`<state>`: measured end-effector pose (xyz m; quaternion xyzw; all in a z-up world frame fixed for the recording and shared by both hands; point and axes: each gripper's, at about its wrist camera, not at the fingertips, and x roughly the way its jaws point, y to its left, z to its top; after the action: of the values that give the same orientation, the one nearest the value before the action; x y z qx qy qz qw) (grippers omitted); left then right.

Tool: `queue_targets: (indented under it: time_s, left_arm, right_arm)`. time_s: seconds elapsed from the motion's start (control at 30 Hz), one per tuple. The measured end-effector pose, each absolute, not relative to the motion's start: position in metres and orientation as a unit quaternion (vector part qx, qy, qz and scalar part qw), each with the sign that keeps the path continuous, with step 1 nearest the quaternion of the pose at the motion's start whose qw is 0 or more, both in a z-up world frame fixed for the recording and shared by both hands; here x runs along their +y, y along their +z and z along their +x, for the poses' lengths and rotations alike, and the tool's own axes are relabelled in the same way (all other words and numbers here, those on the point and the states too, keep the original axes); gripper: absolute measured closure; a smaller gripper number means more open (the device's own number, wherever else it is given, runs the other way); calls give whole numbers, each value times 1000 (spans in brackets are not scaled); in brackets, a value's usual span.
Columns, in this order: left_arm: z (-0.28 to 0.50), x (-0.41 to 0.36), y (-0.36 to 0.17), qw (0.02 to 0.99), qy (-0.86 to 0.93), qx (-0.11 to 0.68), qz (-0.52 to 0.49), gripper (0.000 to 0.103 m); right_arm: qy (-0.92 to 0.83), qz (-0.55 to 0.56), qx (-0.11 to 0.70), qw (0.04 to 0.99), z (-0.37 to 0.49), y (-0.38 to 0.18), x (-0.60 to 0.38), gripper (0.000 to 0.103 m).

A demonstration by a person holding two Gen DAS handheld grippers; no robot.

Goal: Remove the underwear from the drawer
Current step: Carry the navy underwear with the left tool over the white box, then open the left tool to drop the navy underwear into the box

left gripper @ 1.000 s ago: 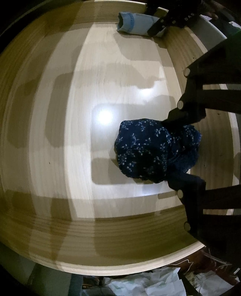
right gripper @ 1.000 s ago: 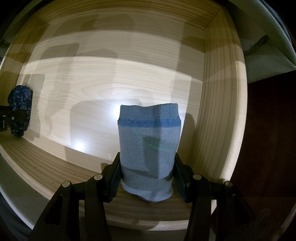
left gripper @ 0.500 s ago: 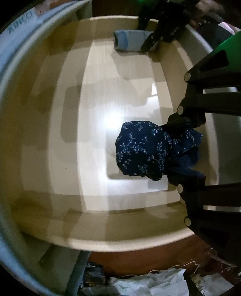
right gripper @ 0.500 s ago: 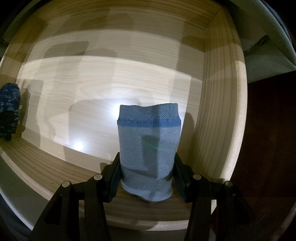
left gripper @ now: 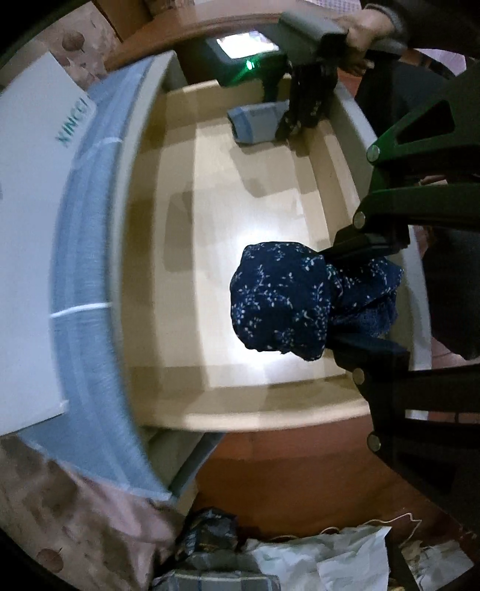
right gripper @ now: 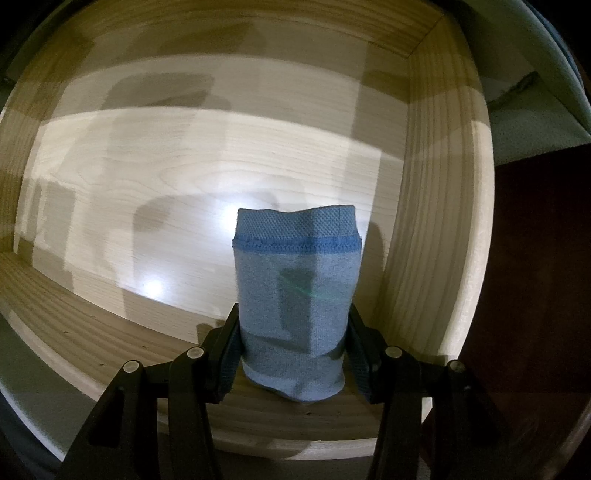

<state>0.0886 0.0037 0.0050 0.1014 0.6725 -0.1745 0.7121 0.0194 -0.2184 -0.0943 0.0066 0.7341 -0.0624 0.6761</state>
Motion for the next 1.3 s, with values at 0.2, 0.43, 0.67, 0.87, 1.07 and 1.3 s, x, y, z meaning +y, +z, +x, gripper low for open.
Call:
queue_targets:
  time_s: [0.2,0.43,0.67,0.87,1.07,1.3]
  left_arm:
    - [88,13,50,744,-188,635,90,69]
    - [100,24,117,790,-192,578,71,69]
    - [112,20,166,844,-209,491,52,69]
    - [138,9,182,864,-204,457,58,69]
    - [177,-14,189,880,-190,429,77,69]
    - [221,-42,172,874,-176,442,101,69]
  right_arm:
    - [-64,4,735,676,19,-95,-218,55]
    - [-64,-1,735,674,18,-97,-216,56]
    - [-64,-1,736,674,18,-98,-216,56]
    - [-65,-1,736,674,18,-97,-215,56]
    - [-64,-2,736,674,18,-97,-215,55]
    - [-64,-1,735,675,18,-96,-214,55]
